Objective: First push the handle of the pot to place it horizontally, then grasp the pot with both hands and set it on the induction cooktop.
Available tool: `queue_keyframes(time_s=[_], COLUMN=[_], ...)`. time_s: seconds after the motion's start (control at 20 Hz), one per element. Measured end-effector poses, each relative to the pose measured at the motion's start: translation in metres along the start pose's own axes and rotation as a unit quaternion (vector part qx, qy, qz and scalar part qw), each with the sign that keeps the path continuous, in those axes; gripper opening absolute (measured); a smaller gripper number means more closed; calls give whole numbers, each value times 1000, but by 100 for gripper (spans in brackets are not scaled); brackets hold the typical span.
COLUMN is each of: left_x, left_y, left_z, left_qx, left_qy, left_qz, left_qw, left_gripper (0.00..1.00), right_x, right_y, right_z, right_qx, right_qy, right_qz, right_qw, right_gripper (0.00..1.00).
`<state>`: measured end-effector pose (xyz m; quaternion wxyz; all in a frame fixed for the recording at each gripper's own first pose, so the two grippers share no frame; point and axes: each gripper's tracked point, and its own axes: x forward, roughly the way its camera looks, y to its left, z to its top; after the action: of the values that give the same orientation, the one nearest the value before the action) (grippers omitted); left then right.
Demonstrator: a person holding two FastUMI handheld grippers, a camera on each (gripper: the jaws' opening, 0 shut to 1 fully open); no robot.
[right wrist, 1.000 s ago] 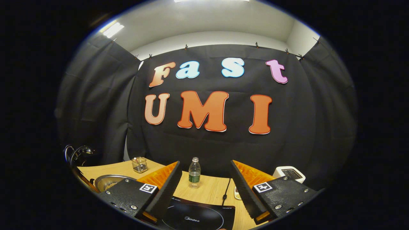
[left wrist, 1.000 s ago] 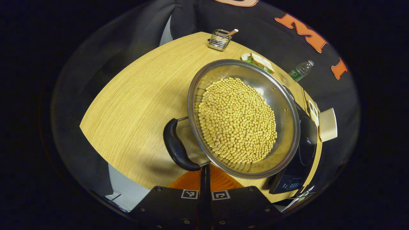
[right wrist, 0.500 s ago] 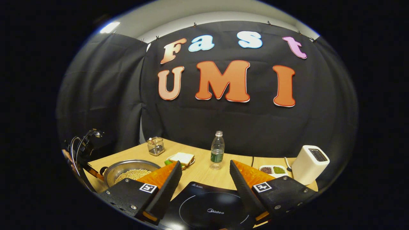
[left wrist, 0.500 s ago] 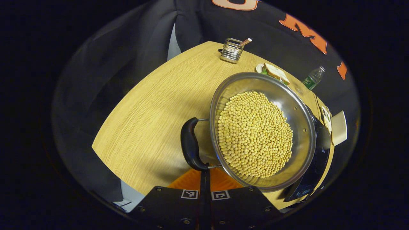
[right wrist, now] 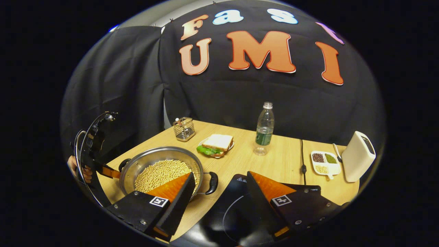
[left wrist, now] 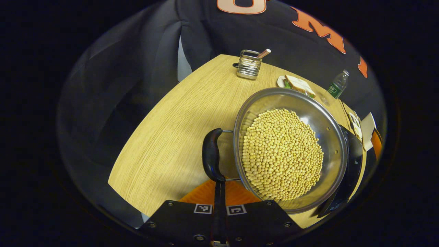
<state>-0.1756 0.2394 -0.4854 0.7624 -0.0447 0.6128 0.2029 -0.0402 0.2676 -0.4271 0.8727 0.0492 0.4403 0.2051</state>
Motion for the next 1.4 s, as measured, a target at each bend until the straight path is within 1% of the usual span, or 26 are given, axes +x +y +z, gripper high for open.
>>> queue_keyframes(time_s=[0.2,0.45,0.6,0.75,0.8,0.9,1.0,1.05,1.15,1.2,1.3,1.4], left_x=[17,37,36,27,23,10,-6,-14,-29,-42,-35,-12], left_y=[7,10,13,16,15,13,14,11,-11,-11,-21,-27], left_z=[27,56,67,74,75,78,89,99,120,127,131,130], left_qx=[31,68,88,99,102,111,120,126,140,151,176,197], left_qy=[-38,-83,-103,-117,-122,-128,-152,-169,-200,-201,-183,-156], left_qz=[6,11,12,10,7,-2,-2,-9,-40,-48,-66,-66], left_qw=[999,994,991,988,987,986,981,978,969,967,965,966], left_gripper=[1,1,1,1,0,2,3,5,25,44,82,85], right_x=[17,37,50,56,59,63,67,69,72,73,76,78], right_y=[18,27,33,41,42,42,48,51,52,53,54,53], right_z=[-17,-39,-51,-61,-64,-68,-71,-73,-76,-78,-80,-79], right_qx=[3,18,34,48,51,60,76,80,82,81,84,89], right_qy=[32,77,102,124,129,139,150,156,166,170,176,178], right_qz=[7,-5,-8,-14,-17,-23,-21,-20,-25,-28,-36,-42], right_qw=[999,997,994,991,990,988,986,984,982,982,980,979], right_gripper=[94,94,94,94,94,94,93,93,92,91,92,91])
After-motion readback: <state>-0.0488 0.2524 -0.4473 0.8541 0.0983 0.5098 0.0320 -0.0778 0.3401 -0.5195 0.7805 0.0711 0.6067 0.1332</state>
